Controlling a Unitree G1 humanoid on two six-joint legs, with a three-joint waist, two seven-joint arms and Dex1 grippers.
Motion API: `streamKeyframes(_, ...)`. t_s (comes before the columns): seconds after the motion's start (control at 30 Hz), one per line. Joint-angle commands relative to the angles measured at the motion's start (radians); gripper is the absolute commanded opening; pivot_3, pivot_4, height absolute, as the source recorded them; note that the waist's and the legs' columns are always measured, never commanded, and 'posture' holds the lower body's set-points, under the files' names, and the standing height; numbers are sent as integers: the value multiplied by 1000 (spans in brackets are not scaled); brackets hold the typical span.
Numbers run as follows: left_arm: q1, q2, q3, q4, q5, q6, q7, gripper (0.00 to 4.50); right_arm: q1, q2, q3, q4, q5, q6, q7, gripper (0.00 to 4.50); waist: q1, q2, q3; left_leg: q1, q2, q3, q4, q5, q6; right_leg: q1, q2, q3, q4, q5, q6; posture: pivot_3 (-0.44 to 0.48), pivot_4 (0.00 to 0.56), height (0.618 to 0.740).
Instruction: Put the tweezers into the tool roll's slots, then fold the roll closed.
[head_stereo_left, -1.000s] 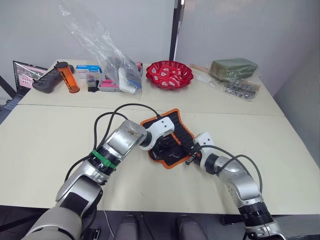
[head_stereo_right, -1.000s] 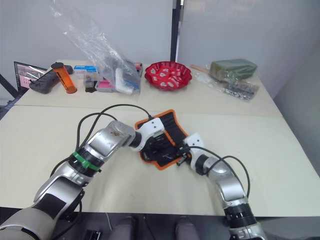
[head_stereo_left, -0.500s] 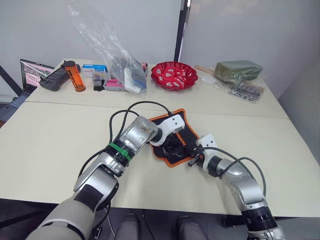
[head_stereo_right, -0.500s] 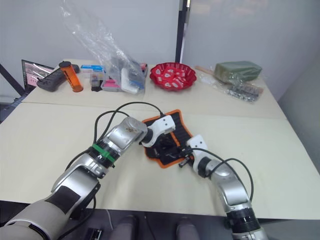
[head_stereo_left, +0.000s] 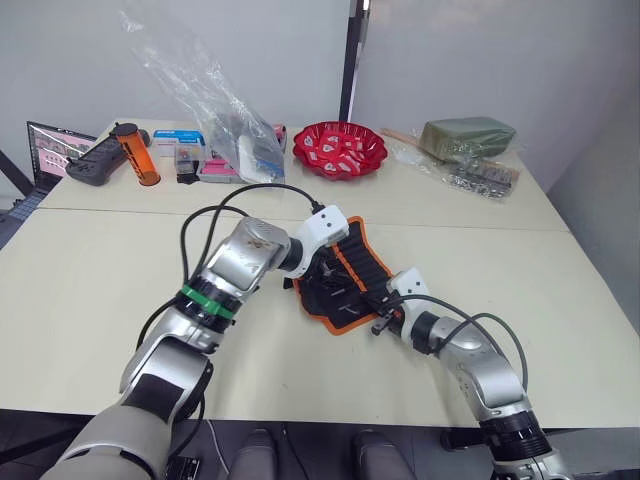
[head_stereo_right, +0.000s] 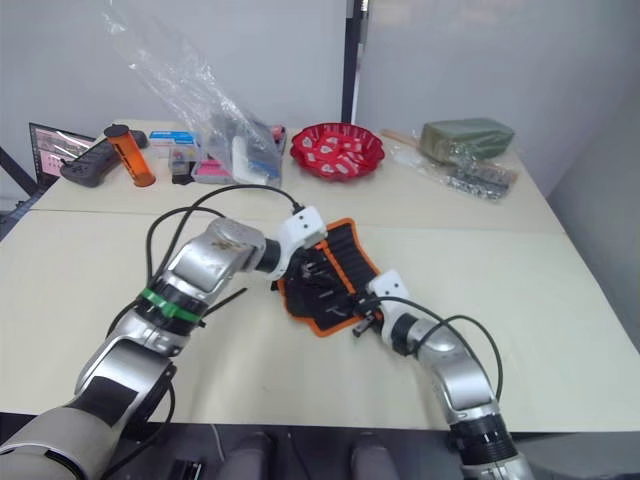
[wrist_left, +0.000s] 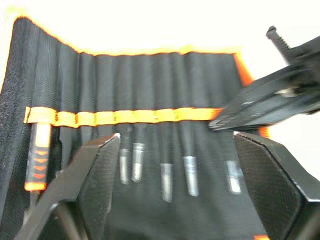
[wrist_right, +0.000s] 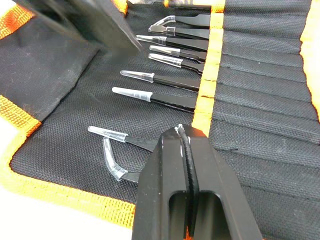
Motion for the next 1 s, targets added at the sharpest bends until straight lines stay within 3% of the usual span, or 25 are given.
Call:
streamKeyframes(0.03, 8, 30, 82, -90, -45, 23, 14, 3720, 33, -14, 20, 94, -19, 60, 6, 0, 0, 0, 0, 0, 0, 0, 0, 0, 0, 0, 0, 0, 1, 0, 0, 0, 150, 740)
streamKeyframes(0.13, 34, 52, 162, -146, -82, 12, 36, 3720, 24, -21, 19, 101, -20, 58, 19, 0, -1, 0, 0, 1, 0, 0, 1, 0, 0, 0, 0, 0, 2, 0, 0, 0, 150, 740)
streamKeyframes(0.23, 104, 120, 182, -245, -8, -154, 93, 3720, 24, -34, 11, 109, -22, 55, 28, 0, -1, 0, 0, 1, 0, 0, 1, 0, 0, 0, 0, 0, 3, 0, 0, 0, 150, 740)
streamKeyframes(0.3, 169, 118, 274, -313, -47, -211, 129, 3720, 22, -42, 0, 115, -21, 51, 33, 0, 0, 1, 0, 1, 0, 0, 0, 0, 0, 0, 0, 0, 3, 0, 0, 0, 150, 740)
streamKeyframes(0.7, 594, 270, 633, -551, -211, -217, 139, 3720, -1, -101, -47, 137, 21, -37, 122, 0, 12, 0, 1, 1, 0, 0, 1, 0, 0, 0, -1, 0, 3, -4, -7, 0, 150, 740)
streamKeyframes(1.0, 925, 271, 862, -613, -316, -256, 146, 3720, -23, -102, -85, 174, 58, -91, 139, 0, 8, 1, 1, 1, 0, 1, 1, 0, 0, -1, -2, 0, 2, -5, -9, 0, 150, 740)
